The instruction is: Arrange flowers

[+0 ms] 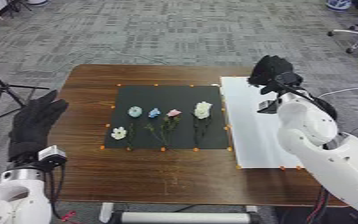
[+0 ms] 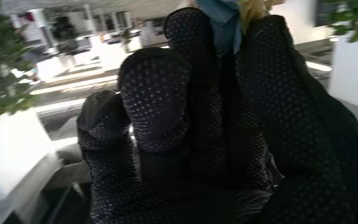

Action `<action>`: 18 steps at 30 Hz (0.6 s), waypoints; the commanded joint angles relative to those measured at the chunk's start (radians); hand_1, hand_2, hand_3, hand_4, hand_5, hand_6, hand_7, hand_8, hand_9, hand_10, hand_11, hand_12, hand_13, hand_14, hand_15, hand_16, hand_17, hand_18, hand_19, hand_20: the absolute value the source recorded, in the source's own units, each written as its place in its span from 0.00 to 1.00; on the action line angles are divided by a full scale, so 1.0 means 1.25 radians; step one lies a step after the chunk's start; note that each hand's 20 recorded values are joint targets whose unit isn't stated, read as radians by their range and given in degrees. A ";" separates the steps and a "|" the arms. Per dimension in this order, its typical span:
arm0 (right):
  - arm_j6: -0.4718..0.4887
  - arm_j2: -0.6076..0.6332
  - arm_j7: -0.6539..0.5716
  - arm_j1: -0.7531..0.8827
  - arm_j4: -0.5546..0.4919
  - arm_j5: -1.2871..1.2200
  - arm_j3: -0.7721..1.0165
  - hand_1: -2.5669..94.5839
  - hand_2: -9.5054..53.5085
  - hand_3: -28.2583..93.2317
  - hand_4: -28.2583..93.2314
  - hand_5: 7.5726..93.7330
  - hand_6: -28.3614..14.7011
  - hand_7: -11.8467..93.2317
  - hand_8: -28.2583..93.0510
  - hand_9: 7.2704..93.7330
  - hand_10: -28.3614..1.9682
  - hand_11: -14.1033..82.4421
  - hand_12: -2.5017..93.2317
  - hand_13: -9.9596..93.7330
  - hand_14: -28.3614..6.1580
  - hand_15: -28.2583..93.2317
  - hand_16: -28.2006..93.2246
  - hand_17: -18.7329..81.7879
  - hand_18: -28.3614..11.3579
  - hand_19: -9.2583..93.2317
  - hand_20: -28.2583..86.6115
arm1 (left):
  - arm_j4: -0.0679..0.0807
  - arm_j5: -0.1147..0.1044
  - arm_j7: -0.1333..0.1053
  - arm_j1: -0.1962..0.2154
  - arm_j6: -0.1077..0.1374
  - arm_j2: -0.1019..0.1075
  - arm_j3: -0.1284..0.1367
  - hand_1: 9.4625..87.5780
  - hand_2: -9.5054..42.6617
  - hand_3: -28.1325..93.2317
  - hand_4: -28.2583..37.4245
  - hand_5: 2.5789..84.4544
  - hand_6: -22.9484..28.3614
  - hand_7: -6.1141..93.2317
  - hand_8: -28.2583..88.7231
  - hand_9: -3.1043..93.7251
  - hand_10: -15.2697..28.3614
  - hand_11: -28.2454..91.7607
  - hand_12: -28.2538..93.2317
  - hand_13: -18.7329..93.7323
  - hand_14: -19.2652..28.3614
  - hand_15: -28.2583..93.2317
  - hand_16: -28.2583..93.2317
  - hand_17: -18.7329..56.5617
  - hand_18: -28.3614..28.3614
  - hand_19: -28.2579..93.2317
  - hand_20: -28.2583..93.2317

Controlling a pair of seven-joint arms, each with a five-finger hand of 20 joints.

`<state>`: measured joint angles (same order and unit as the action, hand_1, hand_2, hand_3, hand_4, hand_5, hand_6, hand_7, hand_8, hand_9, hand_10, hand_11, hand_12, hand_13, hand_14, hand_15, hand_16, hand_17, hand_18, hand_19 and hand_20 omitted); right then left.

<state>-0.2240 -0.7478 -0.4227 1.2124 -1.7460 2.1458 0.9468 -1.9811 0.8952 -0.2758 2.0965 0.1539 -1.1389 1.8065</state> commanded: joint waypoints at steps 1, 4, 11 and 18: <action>-0.033 -0.040 0.044 0.087 -0.112 0.016 -0.012 0.62 0.00 0.71 0.10 0.84 0.68 0.27 0.28 0.92 0.53 0.29 0.28 0.84 0.55 0.70 0.51 0.59 0.14 0.88 0.74 | -0.005 0.002 0.006 0.004 0.001 0.004 0.006 0.18 0.37 0.79 0.00 0.56 0.54 0.16 0.18 0.55 0.70 0.40 0.31 0.52 0.77 0.37 0.22 0.34 0.74 0.33 0.37; -0.039 -0.059 0.044 0.118 -0.128 0.023 -0.001 0.62 0.00 0.71 0.10 0.84 0.68 0.27 0.28 0.92 0.53 0.29 0.28 0.84 0.55 0.70 0.51 0.59 0.14 0.88 0.74 | -0.005 0.001 0.005 0.008 0.001 0.000 0.008 0.18 0.37 0.79 0.00 0.55 0.53 0.17 0.18 0.55 0.70 0.40 0.31 0.52 0.77 0.38 0.22 0.34 0.74 0.33 0.37; -0.031 -0.093 0.028 0.158 -0.113 0.020 0.003 0.62 0.00 0.71 0.10 0.84 0.69 0.27 0.28 0.92 0.53 0.29 0.28 0.84 0.54 0.70 0.51 0.59 0.14 0.88 0.74 | -0.006 0.000 0.004 0.012 0.001 -0.004 0.009 0.18 0.37 0.79 0.00 0.56 0.52 0.17 0.18 0.55 0.70 0.40 0.31 0.52 0.78 0.38 0.22 0.33 0.74 0.33 0.37; -0.011 -0.107 0.029 0.173 -0.103 0.030 -0.022 0.62 0.00 0.71 0.10 0.84 0.69 0.27 0.28 0.92 0.53 0.29 0.28 0.84 0.55 0.70 0.51 0.59 0.14 0.88 0.74 | -0.004 0.001 0.003 0.012 -0.001 -0.007 0.007 0.18 0.37 0.79 0.00 0.55 0.52 0.17 0.18 0.55 0.70 0.40 0.31 0.52 0.78 0.38 0.22 0.33 0.74 0.33 0.37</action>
<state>-0.2540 -0.8638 -0.3821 1.4037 -1.8846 2.1594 0.9506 -1.9823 0.8961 -0.2755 2.1027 0.1557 -1.1376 1.8138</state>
